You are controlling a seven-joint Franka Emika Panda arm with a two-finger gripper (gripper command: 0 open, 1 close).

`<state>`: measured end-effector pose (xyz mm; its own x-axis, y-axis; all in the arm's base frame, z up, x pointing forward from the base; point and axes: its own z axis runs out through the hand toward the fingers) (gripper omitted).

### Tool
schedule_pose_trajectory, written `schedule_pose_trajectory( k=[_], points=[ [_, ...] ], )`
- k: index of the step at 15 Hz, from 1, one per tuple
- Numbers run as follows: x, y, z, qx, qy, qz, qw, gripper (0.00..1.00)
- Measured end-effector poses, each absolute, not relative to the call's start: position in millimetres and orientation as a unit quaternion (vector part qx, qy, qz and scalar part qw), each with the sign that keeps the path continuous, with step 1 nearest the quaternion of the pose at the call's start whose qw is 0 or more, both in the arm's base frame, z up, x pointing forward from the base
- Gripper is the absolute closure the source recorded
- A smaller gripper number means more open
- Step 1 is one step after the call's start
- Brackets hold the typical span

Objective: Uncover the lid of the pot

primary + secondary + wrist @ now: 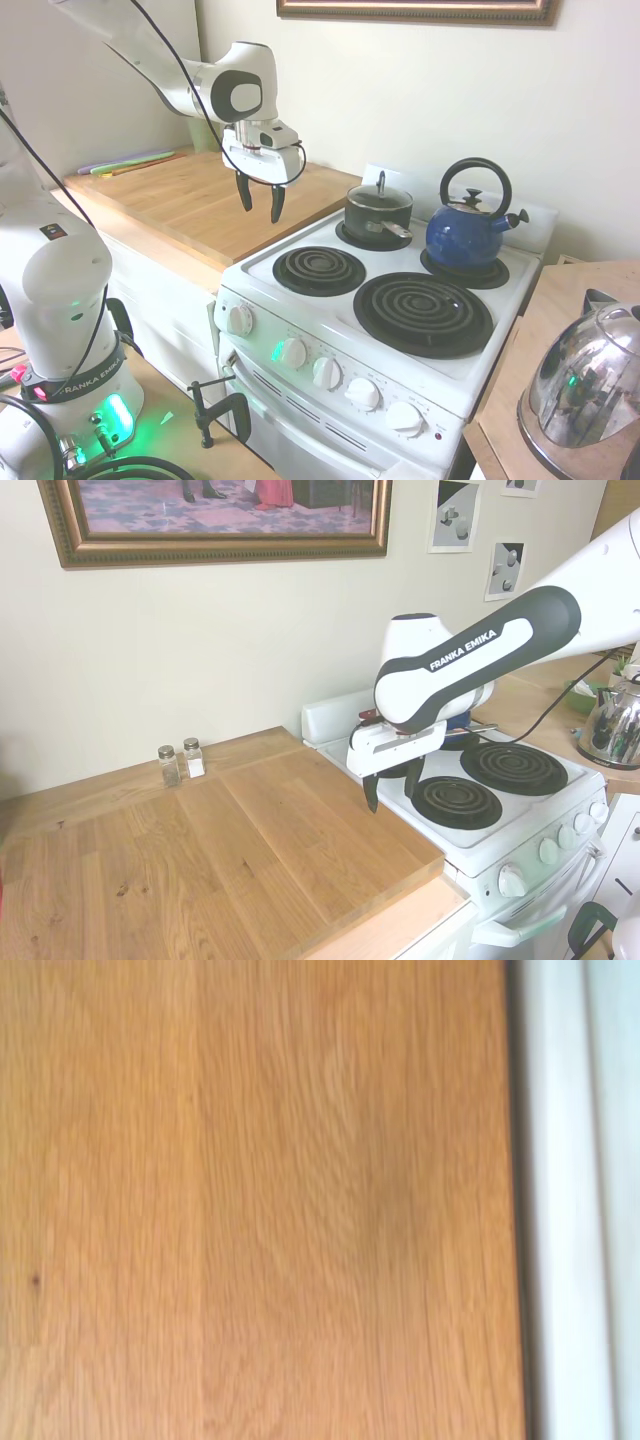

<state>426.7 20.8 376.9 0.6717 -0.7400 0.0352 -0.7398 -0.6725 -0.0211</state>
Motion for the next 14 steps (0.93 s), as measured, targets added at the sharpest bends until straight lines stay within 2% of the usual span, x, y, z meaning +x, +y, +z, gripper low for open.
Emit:
schedule_pose_trajectory(
  k=[4, 8, 10, 14],
  points=[
    [427, 15, 385, -0.909, 0.417, -0.024, 0.014, 0.00],
    [420, -39, 457, -0.905, 0.416, -0.082, 0.039, 0.00],
    [418, -75, 498, -0.906, 0.406, -0.118, 0.030, 0.00],
    [465, -129, 533, -0.918, 0.362, -0.162, 0.004, 0.00]
  ],
)
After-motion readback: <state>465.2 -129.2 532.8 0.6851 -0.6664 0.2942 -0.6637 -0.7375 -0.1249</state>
